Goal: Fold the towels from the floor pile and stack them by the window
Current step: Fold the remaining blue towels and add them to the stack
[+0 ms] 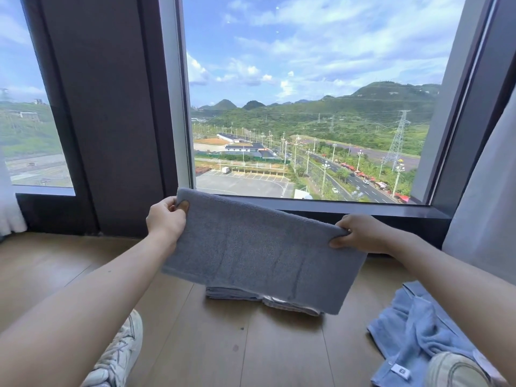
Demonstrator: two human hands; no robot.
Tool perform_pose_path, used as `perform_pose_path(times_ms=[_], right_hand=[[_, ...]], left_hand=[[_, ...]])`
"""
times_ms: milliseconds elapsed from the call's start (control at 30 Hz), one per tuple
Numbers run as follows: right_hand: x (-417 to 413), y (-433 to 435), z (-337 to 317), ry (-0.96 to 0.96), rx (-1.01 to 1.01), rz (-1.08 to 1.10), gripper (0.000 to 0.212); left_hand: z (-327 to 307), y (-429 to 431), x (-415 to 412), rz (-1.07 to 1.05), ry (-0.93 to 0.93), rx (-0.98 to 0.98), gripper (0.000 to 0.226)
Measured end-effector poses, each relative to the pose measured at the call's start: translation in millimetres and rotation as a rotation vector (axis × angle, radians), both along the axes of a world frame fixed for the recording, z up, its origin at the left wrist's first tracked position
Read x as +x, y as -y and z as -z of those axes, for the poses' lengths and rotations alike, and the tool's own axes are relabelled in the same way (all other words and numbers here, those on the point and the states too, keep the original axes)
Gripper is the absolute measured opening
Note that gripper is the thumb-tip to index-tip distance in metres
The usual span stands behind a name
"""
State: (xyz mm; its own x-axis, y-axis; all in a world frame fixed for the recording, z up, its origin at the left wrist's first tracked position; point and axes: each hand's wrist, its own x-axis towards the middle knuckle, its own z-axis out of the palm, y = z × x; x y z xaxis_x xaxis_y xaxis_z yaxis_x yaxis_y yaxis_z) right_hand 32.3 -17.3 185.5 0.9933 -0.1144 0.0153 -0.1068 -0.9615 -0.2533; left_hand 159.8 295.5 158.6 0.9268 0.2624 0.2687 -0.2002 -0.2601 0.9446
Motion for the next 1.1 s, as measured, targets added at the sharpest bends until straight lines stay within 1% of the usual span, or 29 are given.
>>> perform_pose_path(times_ms=[100, 167, 233, 333, 433, 567, 667, 767, 867, 1033, 1100], right_hand=[[-2.8, 6.3, 0.8, -0.004, -0.012, 0.035, 0.019], [-3.7, 9.9, 2.0, 0.003, -0.028, 0.07, 0.023], [-3.9, 11.3, 4.2, 0.011, 0.01, 0.106, 0.026], [-3.7, 5.1, 7.0, -0.006, 0.189, 0.179, 0.025], [-2.9, -6.2, 8.6, 0.005, 0.412, 0.264, 0.022], [-1.7, -21.2, 6.8, 0.048, 0.706, 0.359, 0.021], [0.2, -35.7, 4.7, 0.036, 0.832, 0.344, 0.019], [4.5, -52.6, 5.0, 0.04, 0.91, 0.345, 0.017], [9.9, -66.3, 6.1, 0.061, 0.952, 0.324, 0.016], [16.8, -79.2, 6.3, 0.115, 1.015, 0.269, 0.014], [17.9, -83.8, 6.4, 0.139, 1.009, 0.27, 0.014]], left_hand=[[0.7, -2.6, 0.0, -0.028, -0.024, 0.011, 0.018], [1.2, -5.6, 1.4, -0.042, -0.058, 0.018, 0.018], [3.2, -9.0, 4.6, -0.032, -0.111, 0.026, 0.015], [9.5, -10.2, 9.9, 0.022, -0.231, 0.035, 0.013], [16.6, -5.2, 14.6, 0.052, -0.333, 0.005, 0.02], [17.5, 9.6, 9.5, 0.11, -0.376, -0.028, 0.025], [17.2, 31.2, -6.1, 0.237, -0.389, -0.043, 0.02], [16.5, 55.9, -24.5, 0.36, -0.349, -0.017, 0.017], [15.4, 76.2, -40.5, 0.435, -0.276, -0.003, 0.017], [13.9, 98.2, -71.0, 0.547, -0.133, 0.167, 0.014], [14.4, 103.4, -82.0, 0.568, -0.088, 0.214, 0.011]])
